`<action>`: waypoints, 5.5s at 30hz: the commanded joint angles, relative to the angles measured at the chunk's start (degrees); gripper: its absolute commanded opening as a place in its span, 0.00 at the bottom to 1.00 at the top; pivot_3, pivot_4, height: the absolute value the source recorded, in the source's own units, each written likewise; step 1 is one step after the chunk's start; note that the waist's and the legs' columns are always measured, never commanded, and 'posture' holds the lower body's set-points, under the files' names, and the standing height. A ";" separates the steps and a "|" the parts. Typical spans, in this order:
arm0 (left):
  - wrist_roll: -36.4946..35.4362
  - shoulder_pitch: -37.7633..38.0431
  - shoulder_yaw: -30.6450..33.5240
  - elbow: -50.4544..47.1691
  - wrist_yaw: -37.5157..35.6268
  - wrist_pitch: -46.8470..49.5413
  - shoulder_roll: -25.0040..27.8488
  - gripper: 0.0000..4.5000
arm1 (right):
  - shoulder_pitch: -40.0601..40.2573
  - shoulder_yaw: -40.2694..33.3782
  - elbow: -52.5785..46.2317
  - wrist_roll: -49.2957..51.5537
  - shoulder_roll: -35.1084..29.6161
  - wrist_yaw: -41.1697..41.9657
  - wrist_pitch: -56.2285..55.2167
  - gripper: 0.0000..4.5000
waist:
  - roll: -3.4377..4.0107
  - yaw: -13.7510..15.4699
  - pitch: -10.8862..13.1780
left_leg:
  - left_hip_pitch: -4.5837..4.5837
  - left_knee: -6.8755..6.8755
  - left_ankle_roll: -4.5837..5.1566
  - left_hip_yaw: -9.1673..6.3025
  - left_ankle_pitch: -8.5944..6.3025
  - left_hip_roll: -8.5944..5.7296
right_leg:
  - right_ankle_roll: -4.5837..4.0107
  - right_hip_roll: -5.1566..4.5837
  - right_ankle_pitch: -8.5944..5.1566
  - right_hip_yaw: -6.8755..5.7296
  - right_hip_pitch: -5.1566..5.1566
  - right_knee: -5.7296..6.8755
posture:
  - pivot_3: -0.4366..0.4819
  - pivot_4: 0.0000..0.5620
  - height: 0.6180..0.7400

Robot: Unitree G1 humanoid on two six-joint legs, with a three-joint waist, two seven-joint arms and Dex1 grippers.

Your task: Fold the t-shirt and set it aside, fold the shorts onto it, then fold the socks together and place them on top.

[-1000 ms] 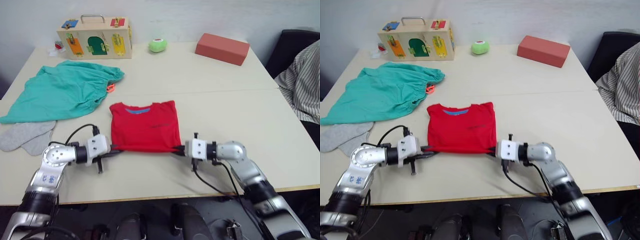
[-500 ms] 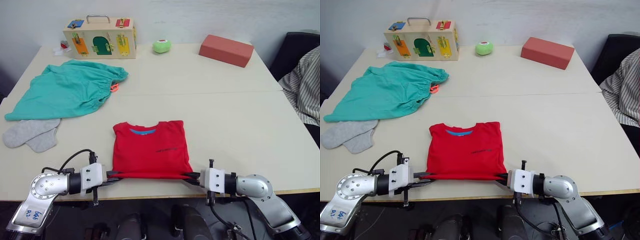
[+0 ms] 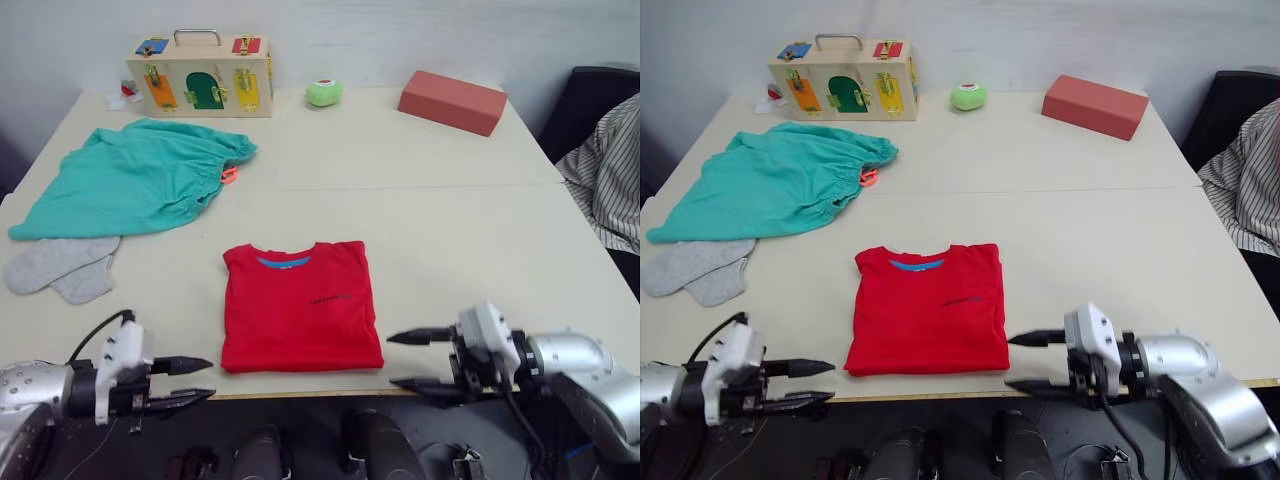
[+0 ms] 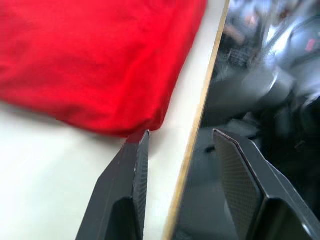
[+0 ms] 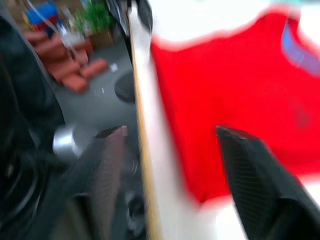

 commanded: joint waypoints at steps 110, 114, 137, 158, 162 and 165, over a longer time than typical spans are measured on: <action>15.54 -20.39 -18.58 15.16 7.60 -21.35 -21.94 0.08 | -1.48 -0.28 6.48 -2.09 12.89 -8.65 9.50 0.28 | 0.55 -0.25 -0.24 | -0.05 -0.08 0.34 -0.17 0.11 -0.12 | 0.20 -0.21 0.10 -0.20 0.19 -0.13 | 0.48 0.27 1.00; 9.48 -18.37 -15.98 7.35 4.87 -16.97 -18.74 0.33 | -5.61 -6.11 8.18 12.10 3.94 -12.32 33.70 0.60 | 0.47 -0.25 -0.19 | -0.05 -0.08 0.32 -0.28 0.09 -0.10 | 0.11 -0.21 0.05 -0.29 0.21 -0.16 | 0.48 0.27 1.00; 4.86 -12.43 -8.93 6.91 -6.84 -21.09 -14.49 1.00 | -29.81 2.84 33.70 6.50 19.45 -22.24 61.07 0.55 | 0.42 -0.81 -0.20 | -0.12 -0.11 0.14 -0.32 0.15 0.04 | -0.01 -0.02 -0.02 -0.43 0.17 -0.15 | 0.48 0.27 1.00; 3.37 -15.76 -8.69 6.80 -5.63 -19.73 -15.25 1.00 | -17.14 -8.76 36.51 1.15 -8.86 -9.90 48.63 0.00 | 0.36 1.24 -0.24 | -0.52 -0.04 0.53 -0.35 -0.11 -0.37 | 0.36 -0.47 0.19 -0.54 0.24 -0.93 | 0.48 0.27 1.00; 3.28 -17.35 -8.96 7.31 -5.86 -19.22 -15.39 1.00 | -14.86 -6.11 54.80 -9.71 -21.61 1.41 30.48 0.00 | 0.75 1.59 -0.10 | -0.71 -0.01 0.64 -0.30 -0.17 -0.37 | 0.55 -0.38 0.20 -0.63 0.18 -1.08 | 0.48 0.27 1.00; 3.31 -17.37 -8.68 7.69 -6.31 -19.18 -15.30 1.00 | -18.68 -4.11 64.54 -15.24 -22.32 3.58 22.64 0.00 | 0.67 1.05 -0.09 | -0.74 0.11 0.59 -0.18 -0.13 -0.28 | 0.63 -0.17 0.18 -0.59 0.14 -1.09 | 0.48 0.27 1.00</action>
